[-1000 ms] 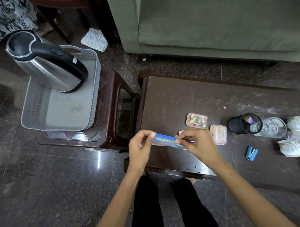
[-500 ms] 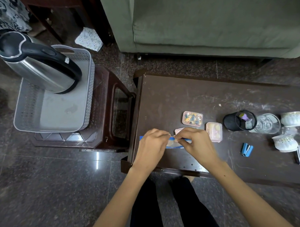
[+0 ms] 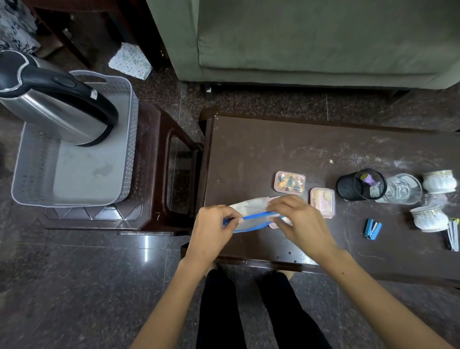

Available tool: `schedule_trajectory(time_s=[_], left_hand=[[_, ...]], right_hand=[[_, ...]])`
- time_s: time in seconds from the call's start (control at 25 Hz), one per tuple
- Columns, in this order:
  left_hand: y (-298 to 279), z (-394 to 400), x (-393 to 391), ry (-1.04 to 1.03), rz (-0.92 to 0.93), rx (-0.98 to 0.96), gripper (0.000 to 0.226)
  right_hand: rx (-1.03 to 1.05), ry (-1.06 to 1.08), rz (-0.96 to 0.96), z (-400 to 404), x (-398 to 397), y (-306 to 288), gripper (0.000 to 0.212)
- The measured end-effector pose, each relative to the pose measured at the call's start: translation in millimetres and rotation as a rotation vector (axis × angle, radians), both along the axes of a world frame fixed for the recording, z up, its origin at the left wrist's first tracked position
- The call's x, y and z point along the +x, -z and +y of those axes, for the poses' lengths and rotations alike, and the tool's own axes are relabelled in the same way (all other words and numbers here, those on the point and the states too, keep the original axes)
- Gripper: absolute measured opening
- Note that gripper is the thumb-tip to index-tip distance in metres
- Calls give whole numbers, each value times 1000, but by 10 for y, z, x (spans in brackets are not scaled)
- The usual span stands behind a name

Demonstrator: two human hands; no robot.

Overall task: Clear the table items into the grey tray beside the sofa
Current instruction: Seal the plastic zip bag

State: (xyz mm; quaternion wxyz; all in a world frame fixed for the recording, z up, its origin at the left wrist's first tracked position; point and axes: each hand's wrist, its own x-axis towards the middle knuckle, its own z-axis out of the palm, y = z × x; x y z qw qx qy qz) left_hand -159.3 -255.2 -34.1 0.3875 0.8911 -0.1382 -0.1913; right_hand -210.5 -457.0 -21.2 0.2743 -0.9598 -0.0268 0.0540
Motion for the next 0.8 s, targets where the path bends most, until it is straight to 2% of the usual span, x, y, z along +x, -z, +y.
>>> schedule_trajectory(time_s=[0.12,0.4,0.56,0.64,0.72,0.8], left_hand=[[3,-23,24,-57,64,-42,6],[-44,-8,118,-150,371,-253,4],[-37,12,165,-184,517,-368,11],[-47,-11,155,-253,565,-431,8],[-49,-44,129,-319,583,-471,7],[-37,-71,94,-364,581,-510,11]], right_hand=[[-33,-69,-61,270,48,-42,17],[-9,35,-135,324,164,12,5],[-43,37,-238,334,127,37,16],[-46,118,-281,369,98,36,14],[-1,234,-243,427,63,40,4],[250,397,-46,511,45,15,10]])
